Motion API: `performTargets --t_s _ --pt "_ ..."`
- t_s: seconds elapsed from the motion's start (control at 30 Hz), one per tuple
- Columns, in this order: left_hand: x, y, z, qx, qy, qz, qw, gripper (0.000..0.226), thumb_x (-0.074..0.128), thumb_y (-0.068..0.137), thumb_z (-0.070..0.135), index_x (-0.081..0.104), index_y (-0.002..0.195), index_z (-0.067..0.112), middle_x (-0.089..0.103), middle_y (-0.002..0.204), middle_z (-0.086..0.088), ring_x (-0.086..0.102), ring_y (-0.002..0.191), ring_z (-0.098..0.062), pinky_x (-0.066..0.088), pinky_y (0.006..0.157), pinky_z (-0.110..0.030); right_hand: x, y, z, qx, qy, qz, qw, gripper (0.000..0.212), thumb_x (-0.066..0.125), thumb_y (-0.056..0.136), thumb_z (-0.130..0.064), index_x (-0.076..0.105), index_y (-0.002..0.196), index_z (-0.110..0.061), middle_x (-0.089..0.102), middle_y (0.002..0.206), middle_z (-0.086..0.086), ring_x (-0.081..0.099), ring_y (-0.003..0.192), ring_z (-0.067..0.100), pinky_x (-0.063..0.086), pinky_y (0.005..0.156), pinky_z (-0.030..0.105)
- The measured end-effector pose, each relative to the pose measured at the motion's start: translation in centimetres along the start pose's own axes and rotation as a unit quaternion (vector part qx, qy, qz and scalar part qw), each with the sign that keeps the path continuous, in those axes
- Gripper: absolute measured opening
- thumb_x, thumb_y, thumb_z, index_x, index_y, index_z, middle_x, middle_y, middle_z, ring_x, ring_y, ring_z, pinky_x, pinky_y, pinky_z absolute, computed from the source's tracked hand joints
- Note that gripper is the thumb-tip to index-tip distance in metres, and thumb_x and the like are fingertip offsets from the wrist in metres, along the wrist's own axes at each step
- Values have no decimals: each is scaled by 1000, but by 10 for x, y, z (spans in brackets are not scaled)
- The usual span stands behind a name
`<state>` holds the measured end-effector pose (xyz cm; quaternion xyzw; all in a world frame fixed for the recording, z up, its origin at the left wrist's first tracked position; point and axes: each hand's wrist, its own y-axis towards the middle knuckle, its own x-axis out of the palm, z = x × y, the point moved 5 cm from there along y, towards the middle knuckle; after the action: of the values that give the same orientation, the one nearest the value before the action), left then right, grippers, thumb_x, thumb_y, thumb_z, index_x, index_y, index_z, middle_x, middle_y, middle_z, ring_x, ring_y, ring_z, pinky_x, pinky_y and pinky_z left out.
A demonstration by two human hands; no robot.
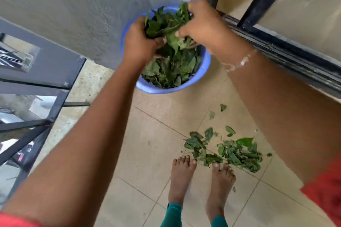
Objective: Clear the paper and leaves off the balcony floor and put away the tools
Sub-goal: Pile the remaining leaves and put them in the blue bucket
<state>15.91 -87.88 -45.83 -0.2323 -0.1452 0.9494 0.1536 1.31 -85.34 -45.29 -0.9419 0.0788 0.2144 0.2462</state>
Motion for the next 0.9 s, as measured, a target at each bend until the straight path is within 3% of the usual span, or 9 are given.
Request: performTargets --t_s 0.07,0.17,0.27,0.4,0.5,0.6,0.67,0.77,0.9 --pt "-7 19 -16 -51 56 -24 997 61 78 67 6 47 120 5 61 110 -12 63 97 -29 56 77 -48 14 14 -3 31 -11 -41 999 59 74 76 -9 48 128 -12 58 120 15 61 100 32 57 72 47" --pt "-13 27 -31 -77 123 -54 988 83 81 67 10 36 137 8 53 122 -9 56 111 -22 47 96 -36 19 11 0 62 -7 -87 994 54 66 86 -15 40 133 -7 42 136 13 50 113 30 56 75 43" --pt "-15 13 -28 -28 165 -44 985 76 73 76 6 36 142 10 46 140 -6 48 124 -20 38 103 -23 0 1 15 37 17 -20 999 35 60 90 -13 51 122 -3 46 118 10 53 103 23 57 73 34" --pt "-14 -47 -4 178 223 101 953 35 58 85 12 57 118 1 63 118 -11 58 109 -23 38 91 -21 -32 -34 61 32 134 96 986 16 51 89 -1 57 100 -11 54 78 1 55 63 8 51 55 20" --pt "21 -109 -11 245 187 131 942 18 49 91 19 62 93 6 65 90 -7 57 85 -25 45 71 -32 -37 -66 130 98 47 157 982 17 43 91 0 59 95 -4 63 85 4 58 66 10 54 59 22" --pt "84 -148 -65 194 224 9 955 23 45 91 25 62 94 11 64 89 -4 56 84 -24 49 64 -34 -15 -82 201 118 -121 101 980 28 41 88 3 64 102 -5 66 106 12 63 85 22 53 62 23" --pt "112 -148 -118 96 270 -59 956 27 48 92 25 60 112 11 61 107 -8 55 100 -27 51 76 -41 9 -85 241 131 -215 2 968 39 43 85 5 60 118 -6 59 123 16 59 105 29 50 81 28" --pt "141 -130 -186 -42 365 -163 916 51 53 92 23 36 140 12 39 139 -12 38 126 -29 41 97 -40 42 -80 281 135 -321 -120 930 55 43 86 3 39 139 -10 27 148 19 35 132 35 36 104 37" --pt "177 -125 -230 -133 398 -214 882 70 59 89 16 18 146 8 26 145 -18 31 130 -36 36 103 -40 70 -76 313 134 -347 -142 917 68 44 87 1 18 147 -16 -6 156 16 9 142 37 28 111 44"
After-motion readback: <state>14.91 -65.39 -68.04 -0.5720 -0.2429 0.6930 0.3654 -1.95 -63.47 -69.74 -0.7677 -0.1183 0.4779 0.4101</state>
